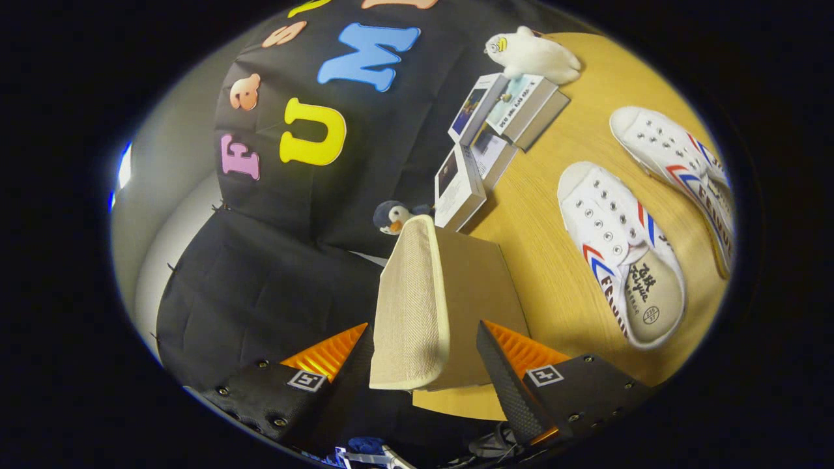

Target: Open the storage box then place both shoes into the box .Put the left shoe in first, then the right shoe, with the right side of both shoes facing outward in a uniform manner.

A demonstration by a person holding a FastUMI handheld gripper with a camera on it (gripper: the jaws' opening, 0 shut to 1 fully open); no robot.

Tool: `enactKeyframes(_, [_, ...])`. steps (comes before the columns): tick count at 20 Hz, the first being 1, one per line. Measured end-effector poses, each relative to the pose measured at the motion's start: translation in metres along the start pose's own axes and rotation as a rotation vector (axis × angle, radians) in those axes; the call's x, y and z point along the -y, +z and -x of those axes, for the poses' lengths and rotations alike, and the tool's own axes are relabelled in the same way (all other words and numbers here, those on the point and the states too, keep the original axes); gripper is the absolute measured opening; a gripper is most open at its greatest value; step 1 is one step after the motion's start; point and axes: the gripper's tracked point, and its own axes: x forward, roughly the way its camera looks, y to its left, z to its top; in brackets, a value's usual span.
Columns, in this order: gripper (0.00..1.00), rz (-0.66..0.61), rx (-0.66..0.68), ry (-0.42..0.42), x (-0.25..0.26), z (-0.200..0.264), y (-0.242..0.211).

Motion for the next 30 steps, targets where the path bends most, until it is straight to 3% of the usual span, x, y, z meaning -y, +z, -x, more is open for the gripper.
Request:
enactKeyframes(6, [0.96, -0.081, -0.079, 0.02, 0.001, -0.01, -0.018])
enactKeyframes(8, [0.89, -0.097, -0.1, 0.019, 0.001, -0.013, -0.02])
enactKeyframes(11, [0.89, -0.1, -0.143, 0.029, -0.002, -0.016, -0.028])
enactKeyframes(13, [0.57, -0.106, -0.152, 0.009, 0.001, -0.02, -0.028])
enactKeyframes(14, [0.46, -0.109, -0.17, 0.012, 0.001, -0.019, -0.03])
enactKeyframes(15, [0.46, -0.097, -0.179, 0.013, 0.0, -0.019, -0.031])
enactKeyframes(18, [0.04, -0.03, -0.155, 0.012, -0.007, -0.016, -0.02])
enactKeyframes(21, [0.04, 0.052, -0.193, -0.01, -0.017, -0.012, -0.026])
enactKeyframes(30, [0.04, 0.192, -0.191, 0.126, -0.122, -0.007, -0.024])
